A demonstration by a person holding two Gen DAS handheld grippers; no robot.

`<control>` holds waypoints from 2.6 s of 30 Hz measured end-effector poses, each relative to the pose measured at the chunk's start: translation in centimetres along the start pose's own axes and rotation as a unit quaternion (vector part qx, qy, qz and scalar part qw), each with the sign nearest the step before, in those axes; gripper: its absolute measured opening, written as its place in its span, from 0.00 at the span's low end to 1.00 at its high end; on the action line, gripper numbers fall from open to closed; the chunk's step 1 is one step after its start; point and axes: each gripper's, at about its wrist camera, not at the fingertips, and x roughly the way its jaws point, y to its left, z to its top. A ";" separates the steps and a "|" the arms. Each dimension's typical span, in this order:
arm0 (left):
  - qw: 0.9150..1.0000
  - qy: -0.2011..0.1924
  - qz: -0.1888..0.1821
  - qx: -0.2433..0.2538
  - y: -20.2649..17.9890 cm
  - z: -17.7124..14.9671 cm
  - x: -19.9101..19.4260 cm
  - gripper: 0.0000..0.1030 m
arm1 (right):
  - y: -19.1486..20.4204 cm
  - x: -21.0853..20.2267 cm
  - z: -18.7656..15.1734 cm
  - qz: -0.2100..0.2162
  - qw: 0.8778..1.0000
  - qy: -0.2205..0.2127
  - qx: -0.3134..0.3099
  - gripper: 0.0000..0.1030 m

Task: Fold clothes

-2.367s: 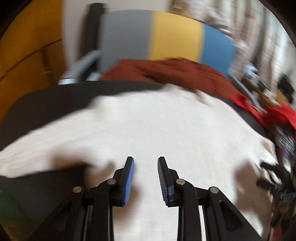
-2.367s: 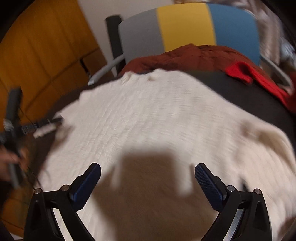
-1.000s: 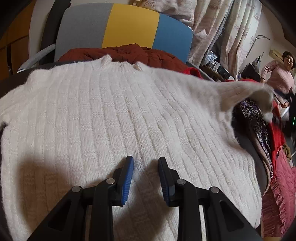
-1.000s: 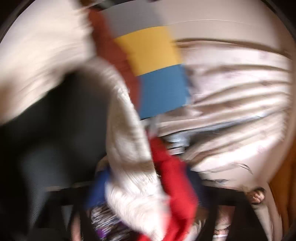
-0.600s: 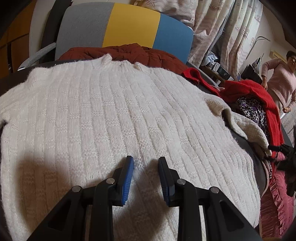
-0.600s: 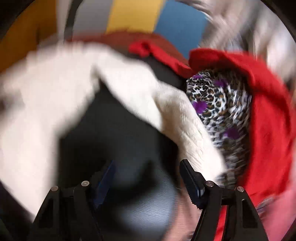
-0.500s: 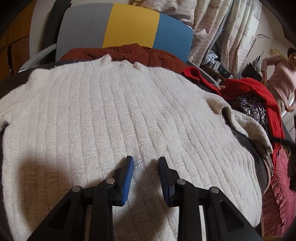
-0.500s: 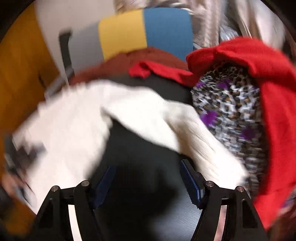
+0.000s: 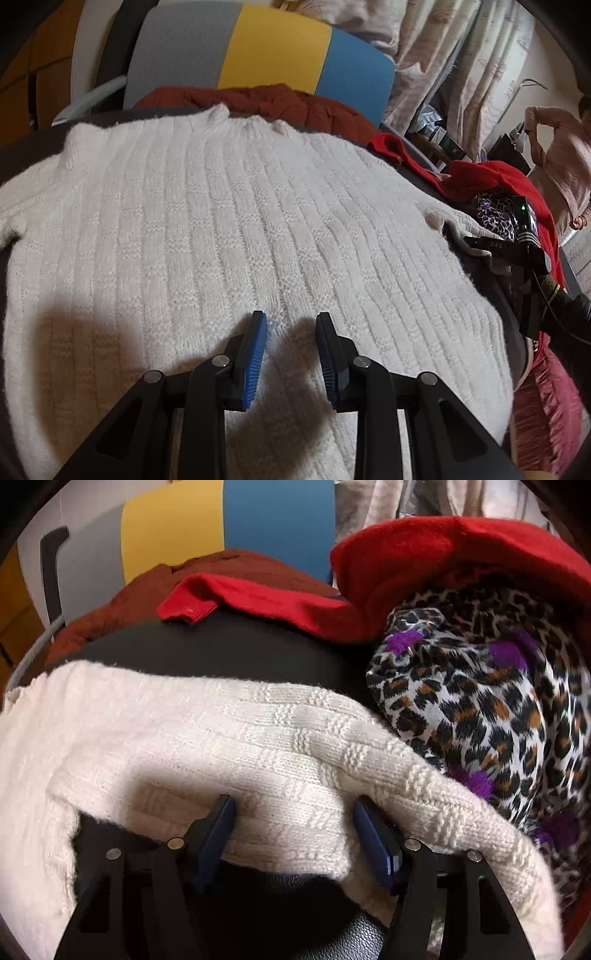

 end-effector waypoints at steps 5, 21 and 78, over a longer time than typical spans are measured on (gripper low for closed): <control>1.000 -0.020 0.006 -0.017 1.5 3.1 -1.7 0.26 | 3.7 -0.8 1.0 0.016 1.000 -0.018 -0.020 0.64; 0.990 -0.056 0.125 -0.010 7.7 10.8 5.7 0.29 | 20.5 2.3 2.4 0.107 0.987 -0.070 -0.096 0.81; 0.990 -0.015 0.135 0.037 -0.2 0.8 1.0 0.41 | -17.4 -6.7 -18.1 0.244 0.831 -0.142 0.480 0.53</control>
